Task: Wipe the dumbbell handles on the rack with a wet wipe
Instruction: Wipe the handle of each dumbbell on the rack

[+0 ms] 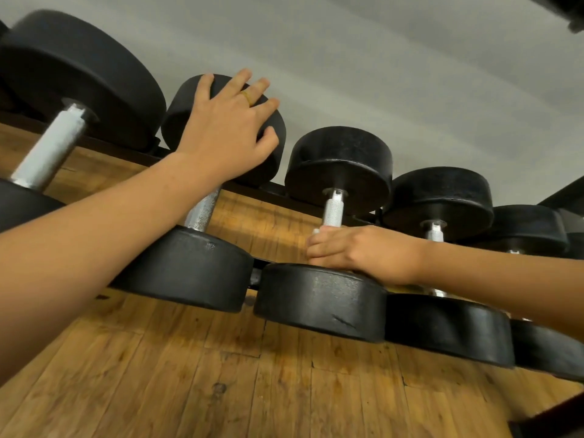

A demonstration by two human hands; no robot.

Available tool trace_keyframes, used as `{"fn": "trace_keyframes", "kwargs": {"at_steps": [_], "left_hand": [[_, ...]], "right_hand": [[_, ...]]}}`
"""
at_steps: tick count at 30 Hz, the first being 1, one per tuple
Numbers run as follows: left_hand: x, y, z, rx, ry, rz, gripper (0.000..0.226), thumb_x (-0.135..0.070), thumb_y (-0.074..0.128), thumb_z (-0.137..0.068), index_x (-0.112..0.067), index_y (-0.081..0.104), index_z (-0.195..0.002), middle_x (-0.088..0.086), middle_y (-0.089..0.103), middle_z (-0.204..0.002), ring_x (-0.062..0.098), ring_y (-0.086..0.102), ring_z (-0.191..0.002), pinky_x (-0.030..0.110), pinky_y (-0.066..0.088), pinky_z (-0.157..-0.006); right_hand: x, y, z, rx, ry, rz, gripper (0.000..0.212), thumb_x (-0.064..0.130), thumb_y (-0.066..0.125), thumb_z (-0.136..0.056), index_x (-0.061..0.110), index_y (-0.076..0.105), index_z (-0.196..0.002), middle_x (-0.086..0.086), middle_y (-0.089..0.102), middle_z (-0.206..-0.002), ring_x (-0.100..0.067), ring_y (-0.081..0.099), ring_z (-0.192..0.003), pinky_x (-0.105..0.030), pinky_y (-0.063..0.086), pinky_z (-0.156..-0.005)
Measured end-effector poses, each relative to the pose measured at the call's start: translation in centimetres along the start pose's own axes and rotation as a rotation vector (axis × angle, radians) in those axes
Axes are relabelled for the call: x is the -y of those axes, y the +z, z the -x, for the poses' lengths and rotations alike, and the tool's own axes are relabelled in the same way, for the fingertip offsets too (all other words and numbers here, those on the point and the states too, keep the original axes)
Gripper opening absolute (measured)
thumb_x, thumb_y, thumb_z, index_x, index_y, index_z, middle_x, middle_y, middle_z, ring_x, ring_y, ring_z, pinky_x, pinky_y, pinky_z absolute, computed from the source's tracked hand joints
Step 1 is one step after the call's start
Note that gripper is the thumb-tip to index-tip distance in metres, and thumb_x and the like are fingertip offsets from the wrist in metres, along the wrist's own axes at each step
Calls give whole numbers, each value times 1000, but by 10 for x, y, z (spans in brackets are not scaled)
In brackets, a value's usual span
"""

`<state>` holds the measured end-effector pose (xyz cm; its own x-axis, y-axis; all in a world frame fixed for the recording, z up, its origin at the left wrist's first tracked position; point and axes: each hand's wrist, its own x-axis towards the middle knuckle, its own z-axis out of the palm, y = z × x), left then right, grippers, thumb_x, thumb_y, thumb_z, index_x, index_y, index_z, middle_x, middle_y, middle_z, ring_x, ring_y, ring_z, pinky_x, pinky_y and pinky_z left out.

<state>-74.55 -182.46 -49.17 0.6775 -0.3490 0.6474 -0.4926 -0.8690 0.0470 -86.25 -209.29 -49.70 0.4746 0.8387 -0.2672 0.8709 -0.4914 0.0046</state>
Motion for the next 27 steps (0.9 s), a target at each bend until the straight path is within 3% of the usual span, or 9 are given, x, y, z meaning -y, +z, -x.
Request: {"fn": "trace_keyframes", "kwargs": {"at_steps": [3,6,10,13,15,18,21,25,27], "left_hand": [[-1,0,0,0,-2,9,51,-39,40,-101,-18,57,-144,10,45,-159,29,32,-152,66,22,-118],[-1,-1,1,-4,2,14,51,-39,40,-101,-17,58,-143,10,46,-158,29,33,-151,66,22,-118],[-1,0,0,-1,-12,23,53,-40,39,-100,-17,59,-143,9,46,-158,29,33,-151,65,21,-118],[-1,-1,0,8,-17,32,54,-41,37,-99,-17,59,-143,10,46,-158,29,32,-151,65,20,-118],[-2,-3,1,20,-19,33,55,-41,36,-100,-16,58,-144,10,45,-159,30,31,-152,67,20,-119],[-3,-5,1,46,-19,30,53,-40,37,-102,-16,55,-146,10,41,-161,30,27,-154,69,17,-119],[-8,-9,5,90,28,19,49,-36,40,-104,-16,55,-146,11,38,-163,29,23,-155,73,11,-118],[-14,-10,9,140,109,-45,46,-33,45,-103,-16,59,-143,11,38,-163,32,24,-154,79,8,-115],[-14,-11,7,137,107,-35,45,-33,47,-103,-16,60,-142,12,37,-163,32,24,-154,79,7,-115]], "right_hand": [[-6,-6,-2,103,-73,19,41,21,51,-99,15,58,-140,-3,54,-145,-17,40,-143,-33,14,-126],[-11,-14,4,127,-70,31,46,11,60,-97,15,55,-142,-2,51,-149,-15,37,-146,-40,30,-121],[1,-17,14,-176,78,-16,35,10,57,-93,11,68,-127,-6,67,-130,-19,60,-125,-33,50,-105],[26,-6,21,-478,350,-99,30,15,59,-96,12,70,-123,-1,70,-123,-12,65,-116,-32,54,-100],[46,-6,28,-679,644,-232,31,16,65,-94,19,69,-125,8,69,-122,-4,65,-112,-34,56,-97],[69,-23,54,-657,1020,-389,31,25,67,-94,27,68,-124,9,70,-117,0,62,-104,-25,51,-93],[95,-34,73,-744,1204,-385,21,23,67,-92,28,70,-112,11,68,-101,0,61,-94,-24,51,-89],[148,-8,57,-913,1381,-423,18,20,65,-94,23,72,-110,13,64,-97,-2,59,-91,-14,46,-77],[165,13,48,-1014,1449,-372,17,20,66,-93,23,74,-108,14,65,-92,-1,60,-86,-17,49,-74]]}}
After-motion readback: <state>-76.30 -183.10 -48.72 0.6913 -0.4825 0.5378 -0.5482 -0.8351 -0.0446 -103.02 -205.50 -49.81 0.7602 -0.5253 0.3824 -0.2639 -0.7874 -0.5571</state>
